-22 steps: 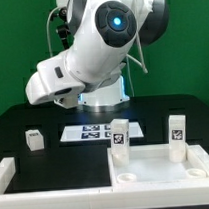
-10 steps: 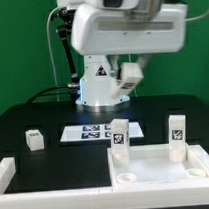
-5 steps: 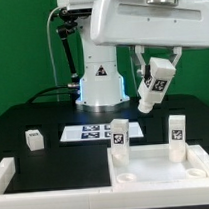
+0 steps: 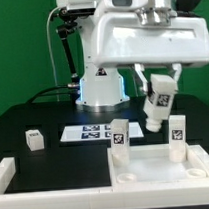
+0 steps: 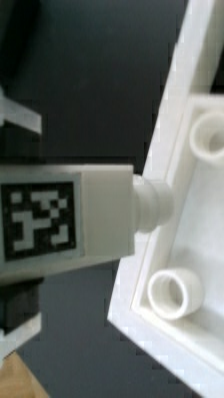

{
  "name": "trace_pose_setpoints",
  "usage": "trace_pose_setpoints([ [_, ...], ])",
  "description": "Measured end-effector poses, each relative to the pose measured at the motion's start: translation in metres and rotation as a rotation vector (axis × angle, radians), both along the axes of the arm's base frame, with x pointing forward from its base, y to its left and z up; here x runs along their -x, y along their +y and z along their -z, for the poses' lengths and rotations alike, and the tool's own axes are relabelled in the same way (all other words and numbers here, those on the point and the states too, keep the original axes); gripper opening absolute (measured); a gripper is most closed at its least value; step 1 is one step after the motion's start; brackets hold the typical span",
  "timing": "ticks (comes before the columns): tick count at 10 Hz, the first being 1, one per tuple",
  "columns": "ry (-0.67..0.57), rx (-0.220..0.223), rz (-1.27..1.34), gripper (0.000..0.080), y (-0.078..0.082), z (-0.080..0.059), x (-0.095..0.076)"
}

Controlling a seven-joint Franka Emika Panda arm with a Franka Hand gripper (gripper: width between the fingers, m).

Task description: Assemble square table

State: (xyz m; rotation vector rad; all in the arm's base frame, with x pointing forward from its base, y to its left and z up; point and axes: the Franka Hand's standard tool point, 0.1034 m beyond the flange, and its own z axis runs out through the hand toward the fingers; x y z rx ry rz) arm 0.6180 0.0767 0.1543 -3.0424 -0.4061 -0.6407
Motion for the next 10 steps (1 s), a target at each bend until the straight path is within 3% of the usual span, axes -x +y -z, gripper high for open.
trace_pose_setpoints([
  [2, -0.005, -0.06, 0.007, 0.029, 0.022, 0.001, -0.012],
  [7, 0.0, -0.055, 0.011, 0.029, 0.017, 0.005, -0.01],
  [8, -0.048, -0.037, -0.007, 0.029, 0.009, 0.013, -0.007],
  [9, -0.058, -0.046, 0.009, 0.029, 0.006, 0.029, 0.0],
  [10, -0.068, -0.076, 0.015, 0.029, 0.015, 0.035, -0.003],
])
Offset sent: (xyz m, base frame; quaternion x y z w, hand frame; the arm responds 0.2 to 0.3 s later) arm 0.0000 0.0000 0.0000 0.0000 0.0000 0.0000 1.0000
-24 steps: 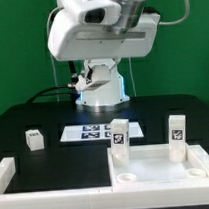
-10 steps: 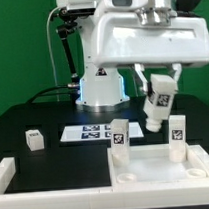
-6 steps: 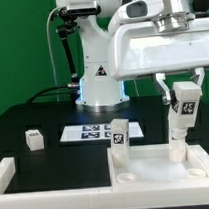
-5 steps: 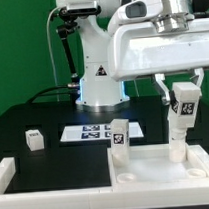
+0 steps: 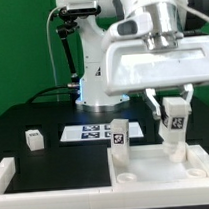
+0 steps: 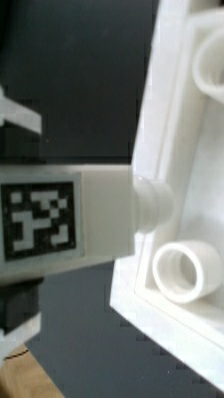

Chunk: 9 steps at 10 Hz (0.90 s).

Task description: Assemble square table

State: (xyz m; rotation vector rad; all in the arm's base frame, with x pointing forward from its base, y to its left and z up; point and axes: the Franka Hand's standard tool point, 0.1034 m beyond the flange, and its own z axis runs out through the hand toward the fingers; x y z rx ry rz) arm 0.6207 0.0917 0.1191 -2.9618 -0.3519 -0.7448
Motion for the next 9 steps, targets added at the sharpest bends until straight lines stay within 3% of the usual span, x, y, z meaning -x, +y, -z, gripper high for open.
trace_pose_setpoints([
  [1, -0.01, -0.046, 0.033, 0.029, 0.014, 0.002, -0.004],
  [3, 0.044, -0.076, 0.044, 0.029, 0.031, 0.005, -0.002],
  [7, 0.029, -0.059, 0.027, 0.0291, 0.025, 0.009, -0.002],
  [9, 0.008, -0.063, 0.031, 0.0291, 0.015, 0.023, -0.001],
])
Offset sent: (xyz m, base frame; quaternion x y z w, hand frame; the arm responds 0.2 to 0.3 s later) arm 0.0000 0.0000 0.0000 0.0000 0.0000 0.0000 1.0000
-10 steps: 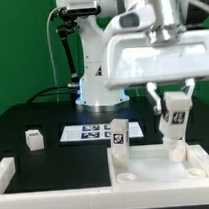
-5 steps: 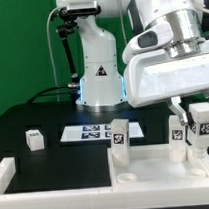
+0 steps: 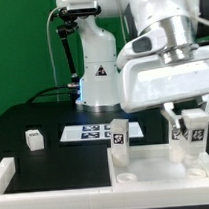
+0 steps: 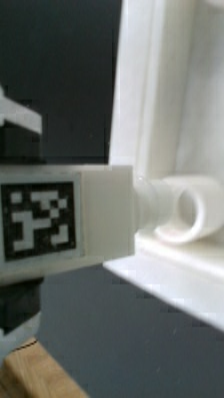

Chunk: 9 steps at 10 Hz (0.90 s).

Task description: Assemble square table

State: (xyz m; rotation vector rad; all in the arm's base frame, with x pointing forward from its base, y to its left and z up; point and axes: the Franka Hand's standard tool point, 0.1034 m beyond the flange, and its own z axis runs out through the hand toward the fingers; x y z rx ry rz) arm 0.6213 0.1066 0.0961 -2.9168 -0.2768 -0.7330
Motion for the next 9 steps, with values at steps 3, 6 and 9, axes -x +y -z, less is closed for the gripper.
trace_pose_setpoints([
  [3, 0.003, -0.026, 0.005, 0.029, 0.004, 0.0, -0.001],
  [6, 0.004, -0.028, 0.0, 0.0291, 0.01, 0.008, 0.002],
  [9, -0.007, -0.027, 0.008, 0.0291, 0.009, 0.014, 0.002],
])
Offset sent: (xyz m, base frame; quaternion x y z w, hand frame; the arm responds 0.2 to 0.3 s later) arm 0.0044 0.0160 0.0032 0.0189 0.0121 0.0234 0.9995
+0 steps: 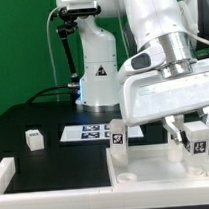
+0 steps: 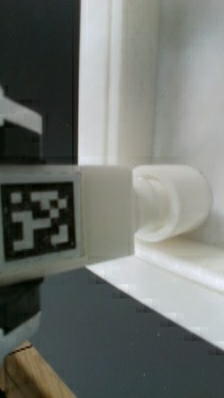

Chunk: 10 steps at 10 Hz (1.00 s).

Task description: Assemble square table

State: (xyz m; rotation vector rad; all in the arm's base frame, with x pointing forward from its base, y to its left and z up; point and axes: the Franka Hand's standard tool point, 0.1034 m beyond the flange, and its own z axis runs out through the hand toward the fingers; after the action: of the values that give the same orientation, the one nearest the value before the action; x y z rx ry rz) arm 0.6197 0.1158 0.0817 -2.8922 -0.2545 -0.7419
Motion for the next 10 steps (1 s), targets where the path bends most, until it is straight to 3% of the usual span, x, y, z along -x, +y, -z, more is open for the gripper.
trace_pose_setpoints([
  [2, -0.014, 0.0, 0.008, 0.0291, 0.0009, 0.0074, -0.0008],
  [5, -0.102, 0.01, 0.033, 0.0291, 0.0011, 0.008, -0.0005],
  [9, -0.09, 0.01, 0.031, 0.0291, 0.0016, 0.0099, 0.0008],
  [10, -0.089, 0.01, 0.031, 0.0481, 0.0016, 0.0101, 0.0009],
])
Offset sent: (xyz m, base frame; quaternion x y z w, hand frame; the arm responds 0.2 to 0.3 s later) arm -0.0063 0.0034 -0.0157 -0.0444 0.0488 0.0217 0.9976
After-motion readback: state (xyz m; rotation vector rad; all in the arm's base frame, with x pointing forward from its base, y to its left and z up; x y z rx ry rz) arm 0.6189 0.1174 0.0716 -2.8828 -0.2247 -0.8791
